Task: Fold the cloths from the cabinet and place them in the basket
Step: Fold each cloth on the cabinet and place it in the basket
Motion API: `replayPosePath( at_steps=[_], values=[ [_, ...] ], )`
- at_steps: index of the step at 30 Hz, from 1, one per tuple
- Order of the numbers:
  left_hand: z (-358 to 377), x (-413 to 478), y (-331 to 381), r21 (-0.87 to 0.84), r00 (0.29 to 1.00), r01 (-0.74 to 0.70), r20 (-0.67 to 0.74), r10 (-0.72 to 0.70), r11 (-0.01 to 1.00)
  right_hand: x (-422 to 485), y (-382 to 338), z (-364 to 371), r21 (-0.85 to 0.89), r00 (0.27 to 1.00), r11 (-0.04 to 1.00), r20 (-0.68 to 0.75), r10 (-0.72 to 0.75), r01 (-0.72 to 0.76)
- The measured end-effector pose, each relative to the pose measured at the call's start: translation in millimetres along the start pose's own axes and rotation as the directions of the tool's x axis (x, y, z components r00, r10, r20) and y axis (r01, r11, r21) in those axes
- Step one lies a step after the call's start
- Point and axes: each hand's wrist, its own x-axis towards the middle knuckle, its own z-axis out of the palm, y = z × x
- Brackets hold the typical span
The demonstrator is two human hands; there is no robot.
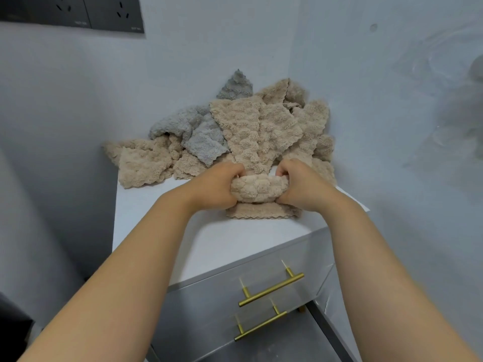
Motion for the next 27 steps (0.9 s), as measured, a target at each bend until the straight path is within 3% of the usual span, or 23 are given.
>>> replayPosePath(
  at_steps=[3,6,10,21,24,27],
  values=[
    [-12,-7,3,-0.106,0.996,0.052,0.083,-0.043,0.993,-8,-3,-15,0.06,0.987,0.996,0.155,0.051,-0.061],
    [-15,-7,4,-0.169,0.998,0.069,0.025,-0.066,0.983,-12,-7,-23,0.167,0.991,0.984,0.124,0.047,-0.067],
    [-5,-1,7,-0.125,0.998,0.062,-0.005,-0.063,0.99,-11,-7,-18,0.096,0.986,0.993,0.156,0.054,-0.07],
    [-1,1,14,0.038,0.964,0.146,0.218,-0.151,0.989,-2,3,-5,0.003,0.947,0.985,0.277,0.164,-0.171],
    [0,0,13,-0.033,0.956,0.191,0.231,-0.179,0.981,-1,10,-2,0.176,0.931,0.935,0.257,0.258,-0.308],
    [2,2,14,-0.213,0.958,0.261,0.177,-0.226,0.942,0,21,5,0.54,0.917,0.741,0.239,0.319,-0.399]
  ],
)
